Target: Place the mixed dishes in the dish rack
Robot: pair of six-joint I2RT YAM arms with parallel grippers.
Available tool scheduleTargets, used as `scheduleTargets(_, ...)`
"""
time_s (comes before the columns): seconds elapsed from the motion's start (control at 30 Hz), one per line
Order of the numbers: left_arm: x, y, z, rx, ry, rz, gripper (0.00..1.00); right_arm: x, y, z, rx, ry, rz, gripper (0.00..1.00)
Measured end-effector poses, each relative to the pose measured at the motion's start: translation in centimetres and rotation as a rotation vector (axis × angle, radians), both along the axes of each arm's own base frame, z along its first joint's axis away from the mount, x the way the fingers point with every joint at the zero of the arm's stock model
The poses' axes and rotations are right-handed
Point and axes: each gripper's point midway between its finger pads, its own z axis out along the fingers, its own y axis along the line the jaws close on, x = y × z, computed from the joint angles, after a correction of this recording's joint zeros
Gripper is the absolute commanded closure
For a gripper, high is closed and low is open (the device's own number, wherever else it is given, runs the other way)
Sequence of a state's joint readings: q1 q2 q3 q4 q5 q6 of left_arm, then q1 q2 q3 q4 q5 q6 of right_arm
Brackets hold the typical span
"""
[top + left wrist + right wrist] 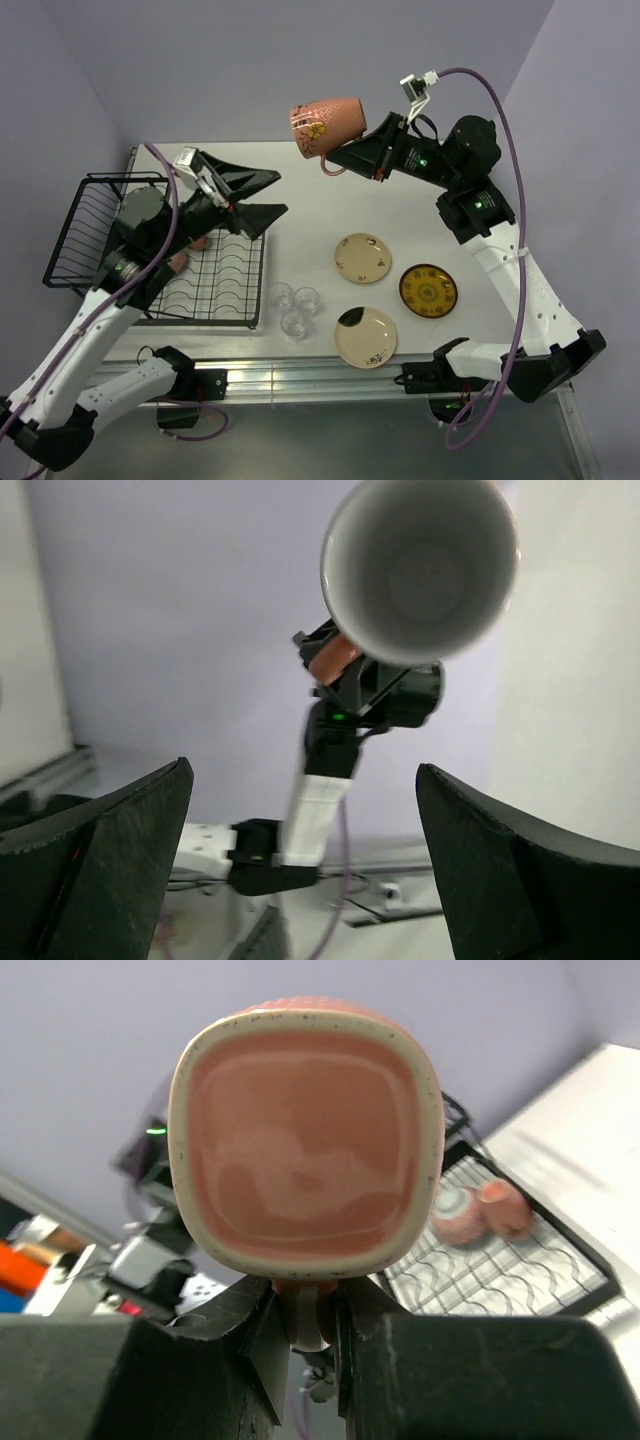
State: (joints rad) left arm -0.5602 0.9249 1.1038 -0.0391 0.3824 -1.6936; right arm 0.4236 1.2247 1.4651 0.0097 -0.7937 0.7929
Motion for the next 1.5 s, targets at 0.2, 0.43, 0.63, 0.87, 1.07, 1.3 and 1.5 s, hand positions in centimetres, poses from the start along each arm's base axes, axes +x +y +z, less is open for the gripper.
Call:
scheduleTargets(0.2,-2.5,4.7,1.5,0.272,-0.137,0.188,0.01,2.0,1.8,-3.4,-0.130,0.052,-0.052,1.00)
scheduleTargets(0.43,-7.0,12.6,7.7,0.423,-0.444,0.468,0.02,3.4,8.7,-13.5,-0.396,0.151,-0.009,1.00)
scheduleTargets(0.63,-10.6,16.4,12.2,0.391,-0.650,0.610,0.01,2.9,15.2,-23.1,-0.652,0.160,0.047,1.00)
scheduleTargets(0.87,-10.8,16.6,13.4,0.378,-0.709,0.635,0.01,-0.2,19.1,-29.9,-0.836,0.137,0.124,1.00)
scheduleTargets(1.07,-10.8,16.7,14.1,0.365,-0.723,0.643,0.01,-0.3,23.1,-31.3,-0.872,0.050,0.136,1.00)
scheduleTargets(1.3,-10.9,16.7,14.6,0.350,-0.735,0.650,0.01,-2.0,25.3,-35.3,-0.965,0.000,0.133,1.00)
scheduleTargets(1.5,-10.7,16.6,14.5,0.347,-0.731,0.648,0.01,-3.0,26.2,-37.1,-1.005,-0.018,0.129,1.00)
